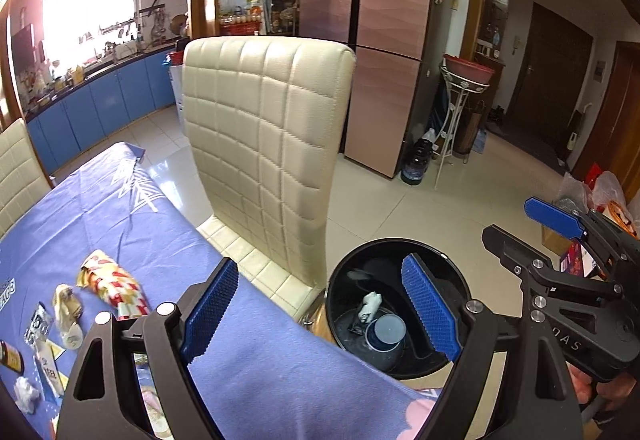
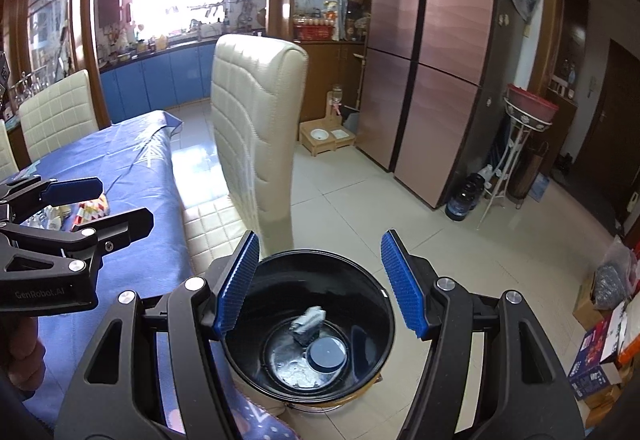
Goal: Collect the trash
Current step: 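Move both open tools back over the table, then grasp the orange-and-white wrapper with the left tool while the right tool grasps the clear lid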
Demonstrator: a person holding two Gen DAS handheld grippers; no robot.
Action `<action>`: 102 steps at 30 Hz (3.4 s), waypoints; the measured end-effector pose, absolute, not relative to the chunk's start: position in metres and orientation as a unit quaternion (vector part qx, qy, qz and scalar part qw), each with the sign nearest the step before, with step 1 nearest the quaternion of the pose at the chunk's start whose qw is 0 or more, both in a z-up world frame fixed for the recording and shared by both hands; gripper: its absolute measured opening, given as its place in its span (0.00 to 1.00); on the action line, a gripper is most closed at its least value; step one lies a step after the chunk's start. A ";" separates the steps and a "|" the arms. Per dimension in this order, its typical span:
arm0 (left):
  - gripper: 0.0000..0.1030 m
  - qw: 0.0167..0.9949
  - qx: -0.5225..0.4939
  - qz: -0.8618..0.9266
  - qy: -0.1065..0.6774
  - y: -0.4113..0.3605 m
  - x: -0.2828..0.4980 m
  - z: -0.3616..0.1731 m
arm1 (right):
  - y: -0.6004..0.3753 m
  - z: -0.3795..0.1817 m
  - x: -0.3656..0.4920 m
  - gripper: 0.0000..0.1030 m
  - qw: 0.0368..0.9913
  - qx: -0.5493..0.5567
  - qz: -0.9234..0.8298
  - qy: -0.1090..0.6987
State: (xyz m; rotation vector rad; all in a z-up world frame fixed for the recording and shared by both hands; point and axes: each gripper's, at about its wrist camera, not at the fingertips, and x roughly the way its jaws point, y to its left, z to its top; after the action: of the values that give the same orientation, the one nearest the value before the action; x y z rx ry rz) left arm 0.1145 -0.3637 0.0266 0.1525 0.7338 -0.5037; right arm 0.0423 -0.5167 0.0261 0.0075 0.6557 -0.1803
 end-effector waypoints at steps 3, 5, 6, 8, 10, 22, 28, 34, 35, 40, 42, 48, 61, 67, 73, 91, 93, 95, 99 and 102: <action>0.79 0.903 0.070 -0.232 0.354 -0.352 0.113 0.028 | -0.505 0.026 0.046 0.63 0.944 -0.002 -0.075 0.322; 0.80 0.906 0.067 -0.225 0.353 -0.343 0.114 0.029 | -0.496 0.027 0.049 0.63 0.944 -0.006 -0.067 0.322; 0.79 0.907 0.065 -0.222 0.353 -0.339 0.114 0.029 | -0.492 0.027 0.050 0.63 0.944 -0.008 -0.062 0.323; 0.79 0.908 0.061 -0.215 0.353 -0.331 0.113 0.029 | -0.485 0.028 0.051 0.63 0.945 -0.012 -0.054 0.323; 0.79 0.910 0.057 -0.210 0.354 -0.324 0.112 0.030 | -0.476 0.028 0.051 0.63 0.945 -0.017 -0.045 0.322; 0.79 0.915 0.049 -0.180 0.357 -0.286 0.101 0.029 | -0.438 0.027 0.053 0.63 0.944 -0.030 -0.010 0.328; 0.79 0.917 0.044 -0.164 0.360 -0.267 0.095 0.027 | -0.418 0.023 0.055 0.63 0.942 -0.035 0.009 0.333; 0.79 0.917 0.036 -0.145 0.369 -0.243 0.093 0.021 | -0.397 0.019 0.059 0.63 0.939 -0.043 0.031 0.339; 0.79 0.917 0.035 -0.142 0.371 -0.239 0.092 0.019 | -0.392 0.019 0.060 0.63 0.939 -0.045 0.034 0.340; 0.80 0.917 0.027 -0.121 0.379 -0.214 0.089 0.013 | -0.370 0.013 0.064 0.63 0.935 -0.051 0.055 0.347; 0.79 0.917 0.023 -0.111 0.383 -0.202 0.087 0.010 | -0.360 0.011 0.066 0.63 0.933 -0.053 0.065 0.350; 0.79 0.915 0.011 -0.080 0.394 -0.165 0.080 0.000 | -0.325 0.003 0.069 0.67 0.927 -0.061 0.093 0.357; 0.80 0.903 -0.010 0.019 0.428 -0.078 0.063 -0.034 | -0.257 -0.027 0.073 0.90 0.910 -0.068 0.139 0.384; 0.80 0.885 -0.017 0.018 0.465 -0.058 0.060 -0.060 | -0.232 -0.053 0.076 0.92 0.895 -0.072 0.148 0.414; 0.80 0.878 -0.013 0.014 0.478 -0.054 0.066 -0.075 | -0.226 -0.071 0.080 0.92 0.886 -0.065 0.139 0.437; 0.52 0.880 0.004 -0.005 0.476 -0.052 0.076 -0.082 | -0.219 -0.091 0.095 0.86 0.880 -0.066 0.120 0.454; 0.44 0.880 0.003 -0.007 0.475 -0.052 0.078 -0.081 | -0.217 -0.092 0.096 0.86 0.879 -0.070 0.122 0.455; 0.38 0.879 -0.001 -0.009 0.476 -0.050 0.081 -0.080 | -0.217 -0.091 0.096 0.85 0.880 -0.073 0.124 0.453; 0.35 0.877 -0.013 -0.010 0.480 -0.048 0.084 -0.079 | -0.216 -0.088 0.093 0.84 0.882 -0.077 0.129 0.448; 0.32 0.876 -0.014 -0.010 0.482 -0.050 0.084 -0.078 | -0.217 -0.085 0.092 0.84 0.883 -0.079 0.130 0.445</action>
State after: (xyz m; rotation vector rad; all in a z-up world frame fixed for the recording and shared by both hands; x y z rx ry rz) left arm 0.0841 -0.0495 -0.0784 -0.0299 1.0057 -0.0209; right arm 0.0924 -0.2168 -0.0847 -0.1648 0.9261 0.2700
